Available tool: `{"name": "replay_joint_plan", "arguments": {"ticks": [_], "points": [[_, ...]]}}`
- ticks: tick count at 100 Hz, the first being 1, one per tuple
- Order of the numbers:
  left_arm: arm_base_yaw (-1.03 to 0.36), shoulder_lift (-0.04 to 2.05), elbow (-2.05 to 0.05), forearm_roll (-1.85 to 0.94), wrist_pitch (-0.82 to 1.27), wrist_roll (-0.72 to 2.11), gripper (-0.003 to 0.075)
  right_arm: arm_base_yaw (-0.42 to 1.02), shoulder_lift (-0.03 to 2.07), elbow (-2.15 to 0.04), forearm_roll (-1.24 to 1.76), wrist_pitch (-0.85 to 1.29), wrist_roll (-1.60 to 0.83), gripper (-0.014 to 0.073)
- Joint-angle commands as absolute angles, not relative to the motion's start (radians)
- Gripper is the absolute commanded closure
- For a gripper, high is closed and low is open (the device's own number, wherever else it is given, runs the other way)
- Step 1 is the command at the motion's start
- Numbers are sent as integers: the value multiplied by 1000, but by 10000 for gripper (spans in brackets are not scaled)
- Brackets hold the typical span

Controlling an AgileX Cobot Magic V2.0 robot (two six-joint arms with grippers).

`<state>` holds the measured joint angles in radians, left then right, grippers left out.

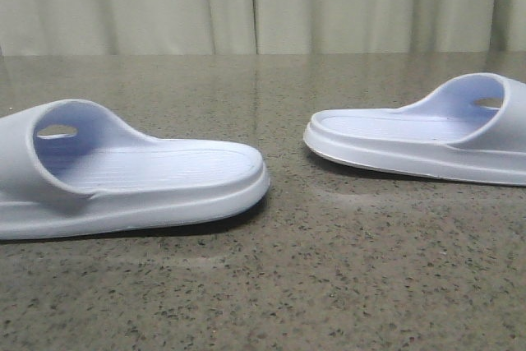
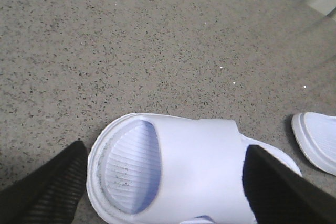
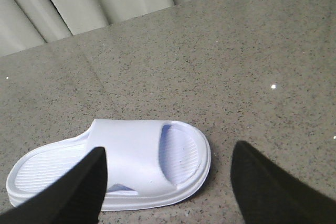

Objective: Insert blue slippers together front up
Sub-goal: 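Lower left gripper onto the heel of its slipper and close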

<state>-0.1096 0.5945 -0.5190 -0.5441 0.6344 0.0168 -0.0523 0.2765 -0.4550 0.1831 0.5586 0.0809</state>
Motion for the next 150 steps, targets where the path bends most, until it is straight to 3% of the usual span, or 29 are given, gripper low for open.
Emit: {"name": "replay_joint_plan", "arguments": {"ticks": [1,61,130,150], "points": [[-107,619,-533,-569,559,-35,170,-58,296,-489,189,476,82,159],[-107,868,-506,-671,503,-86,170,-53,296,-489,189,483,82,159],[-107,876,-473,-812,474,-86,174,-53,296,-489,189,483,82,159],[-107,876,-442,-854,474,-86,220,-53,296,-489,189,486,82,159]]}}
